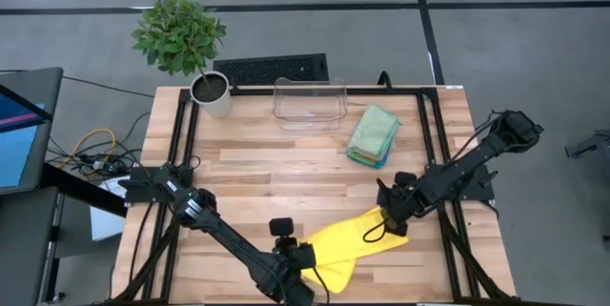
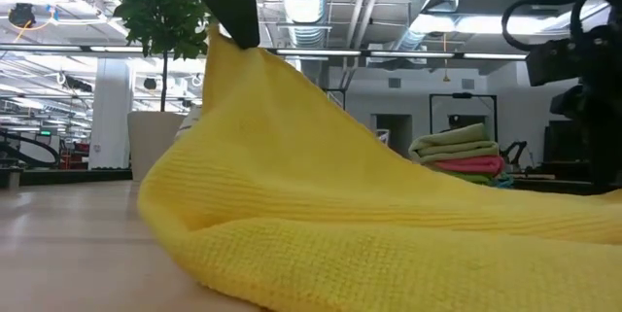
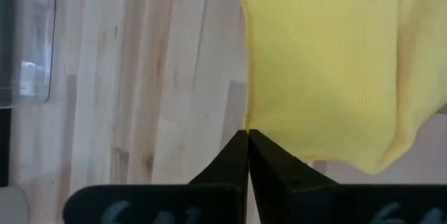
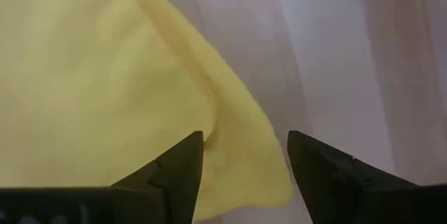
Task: Fold microfiber towels
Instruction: Fold the yellow microfiber towel
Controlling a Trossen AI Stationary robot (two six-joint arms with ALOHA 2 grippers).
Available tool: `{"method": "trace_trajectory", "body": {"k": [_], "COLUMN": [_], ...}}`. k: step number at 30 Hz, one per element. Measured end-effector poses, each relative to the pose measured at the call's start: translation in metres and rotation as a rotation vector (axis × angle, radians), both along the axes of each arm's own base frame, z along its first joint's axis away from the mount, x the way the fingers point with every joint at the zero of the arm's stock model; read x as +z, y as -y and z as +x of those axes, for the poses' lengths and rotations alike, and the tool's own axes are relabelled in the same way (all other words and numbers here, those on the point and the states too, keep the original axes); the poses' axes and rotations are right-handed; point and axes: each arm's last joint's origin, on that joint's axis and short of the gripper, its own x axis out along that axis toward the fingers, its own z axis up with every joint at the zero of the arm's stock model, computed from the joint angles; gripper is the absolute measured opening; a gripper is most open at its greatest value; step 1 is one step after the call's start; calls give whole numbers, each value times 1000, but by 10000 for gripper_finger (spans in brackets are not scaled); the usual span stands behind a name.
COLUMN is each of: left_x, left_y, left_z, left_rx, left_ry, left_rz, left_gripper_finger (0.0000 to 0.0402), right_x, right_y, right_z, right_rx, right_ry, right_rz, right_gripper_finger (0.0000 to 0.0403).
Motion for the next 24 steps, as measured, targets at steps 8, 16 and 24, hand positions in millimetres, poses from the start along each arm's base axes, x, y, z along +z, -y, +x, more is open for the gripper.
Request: {"method": "trace_trajectory", "body": {"k": [8,16,24], "left_x": [0,0,0], "left_y": [-5,-7,-8], "left_z": [4,5,5], "left_rx": [12,13,18], "left_ry": [8,8,11], "left_rz": [11,14,15], "left_gripper_finger": [0,0,0], "right_x": [12,-1,-18], "right_y": [-7,-7,-9], "right_z": [-3,-4,8], "right_rx": [29,59,91], "right_ry": [27,-37,-66], "right_rz": [73,-63,-54], "right_gripper_finger": [235,235,217]}}
